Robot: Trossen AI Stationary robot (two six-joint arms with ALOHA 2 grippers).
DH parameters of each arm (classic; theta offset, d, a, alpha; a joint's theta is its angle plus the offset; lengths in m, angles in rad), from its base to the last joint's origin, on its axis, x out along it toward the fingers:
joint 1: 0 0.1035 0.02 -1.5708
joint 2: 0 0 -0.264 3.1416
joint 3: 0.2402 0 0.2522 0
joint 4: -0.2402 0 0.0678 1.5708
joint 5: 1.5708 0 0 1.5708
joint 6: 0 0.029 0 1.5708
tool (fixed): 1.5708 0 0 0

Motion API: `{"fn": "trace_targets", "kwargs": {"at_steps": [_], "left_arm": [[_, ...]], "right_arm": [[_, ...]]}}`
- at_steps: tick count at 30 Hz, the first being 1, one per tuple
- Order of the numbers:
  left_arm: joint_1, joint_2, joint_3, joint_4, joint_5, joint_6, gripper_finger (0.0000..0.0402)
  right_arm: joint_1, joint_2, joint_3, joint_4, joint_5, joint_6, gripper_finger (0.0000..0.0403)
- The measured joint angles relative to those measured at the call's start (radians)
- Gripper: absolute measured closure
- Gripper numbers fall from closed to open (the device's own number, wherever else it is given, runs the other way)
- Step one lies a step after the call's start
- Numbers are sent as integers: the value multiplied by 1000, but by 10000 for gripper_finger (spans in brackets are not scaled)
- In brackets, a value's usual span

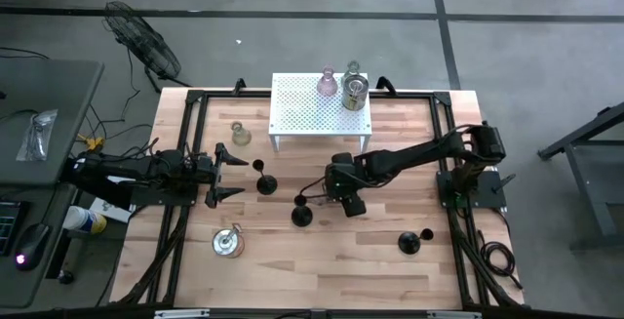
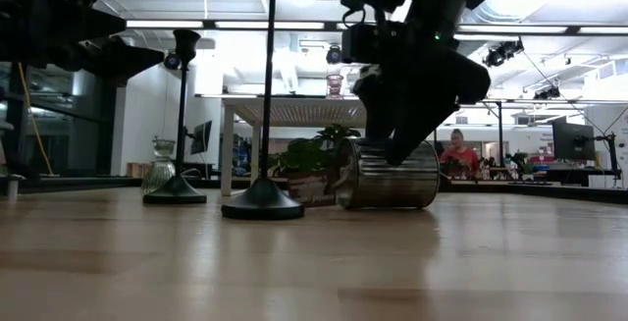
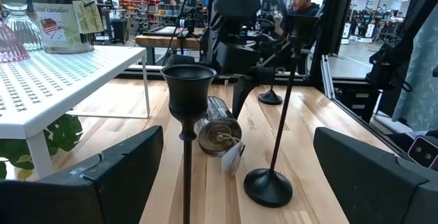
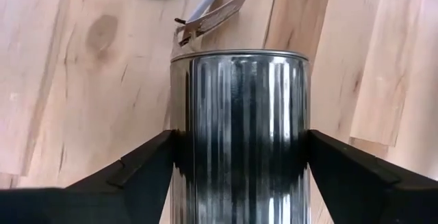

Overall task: Pick & Place candle stick holders
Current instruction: Put the brown scented candle on the shelf aligned with the other scented candle

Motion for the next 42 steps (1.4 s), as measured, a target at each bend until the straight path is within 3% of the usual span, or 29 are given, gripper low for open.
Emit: {"fn": "trace_targets", "kwargs": {"at_steps": [8, 13, 28, 38, 42], "left_arm": [[0, 0, 0, 0, 0, 0, 29], [0, 0, 0, 0, 0, 0, 29], [0, 1, 0, 1, 0, 0, 29], [0, 0, 0, 0, 0, 0, 29], [0, 0, 0, 0, 0, 0, 29]], "right_arm": [[2, -25, 0, -40, -88, 44, 140], [3, -25, 0, -48, -90, 38, 133], [4, -1, -122, 23, -112, 49, 7], [6, 13, -135, 81, -128, 44, 61], [6, 13, -135, 87, -121, 44, 56]]}}
